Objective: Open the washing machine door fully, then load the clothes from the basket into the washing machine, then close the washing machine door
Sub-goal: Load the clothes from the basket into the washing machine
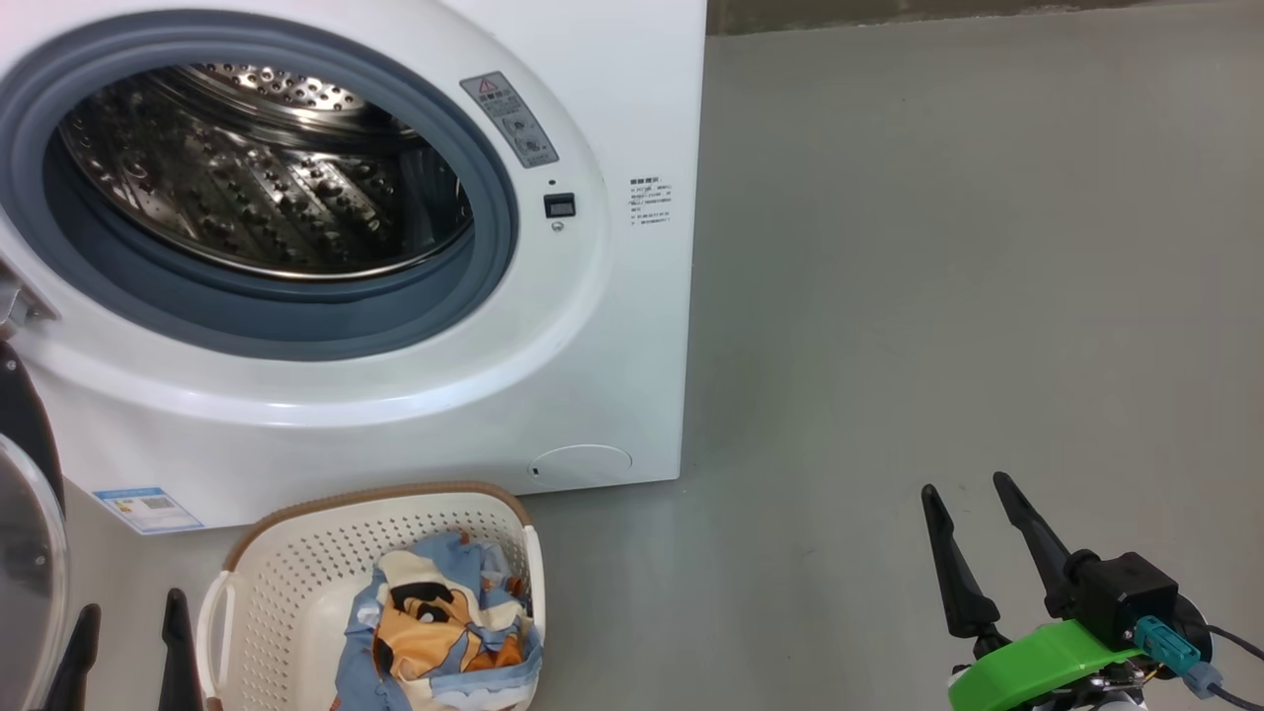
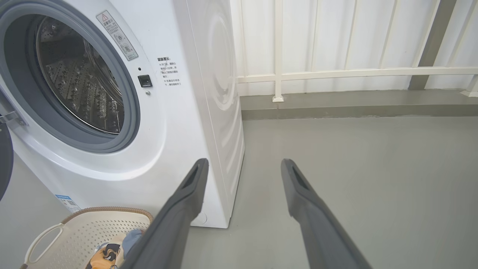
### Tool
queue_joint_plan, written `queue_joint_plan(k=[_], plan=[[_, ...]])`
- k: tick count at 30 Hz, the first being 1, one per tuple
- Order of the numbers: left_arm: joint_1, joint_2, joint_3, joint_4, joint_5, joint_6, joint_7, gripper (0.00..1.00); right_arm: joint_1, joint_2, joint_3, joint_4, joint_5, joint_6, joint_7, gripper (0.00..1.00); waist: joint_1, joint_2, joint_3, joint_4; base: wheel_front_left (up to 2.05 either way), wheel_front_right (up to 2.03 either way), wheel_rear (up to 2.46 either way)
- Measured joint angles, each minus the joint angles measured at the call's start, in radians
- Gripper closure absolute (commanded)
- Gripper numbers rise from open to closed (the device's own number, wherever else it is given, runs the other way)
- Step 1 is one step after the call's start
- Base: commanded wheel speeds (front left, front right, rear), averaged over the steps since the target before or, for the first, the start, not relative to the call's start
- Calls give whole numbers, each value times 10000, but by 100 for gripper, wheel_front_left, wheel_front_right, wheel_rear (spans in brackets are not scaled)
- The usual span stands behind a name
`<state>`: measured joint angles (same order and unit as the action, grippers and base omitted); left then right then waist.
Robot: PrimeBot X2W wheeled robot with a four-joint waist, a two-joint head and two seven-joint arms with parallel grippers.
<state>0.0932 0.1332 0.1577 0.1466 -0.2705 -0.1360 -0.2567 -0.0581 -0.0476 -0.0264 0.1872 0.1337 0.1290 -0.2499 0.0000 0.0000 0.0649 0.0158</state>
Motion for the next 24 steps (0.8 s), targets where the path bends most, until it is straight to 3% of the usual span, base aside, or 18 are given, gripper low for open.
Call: queue_joint_plan(k=[24], plan=[[4,0,-142,153,-127,0,0,0,0,0,79,40,6,0,0,0,0,0,132,31,0,0,0]])
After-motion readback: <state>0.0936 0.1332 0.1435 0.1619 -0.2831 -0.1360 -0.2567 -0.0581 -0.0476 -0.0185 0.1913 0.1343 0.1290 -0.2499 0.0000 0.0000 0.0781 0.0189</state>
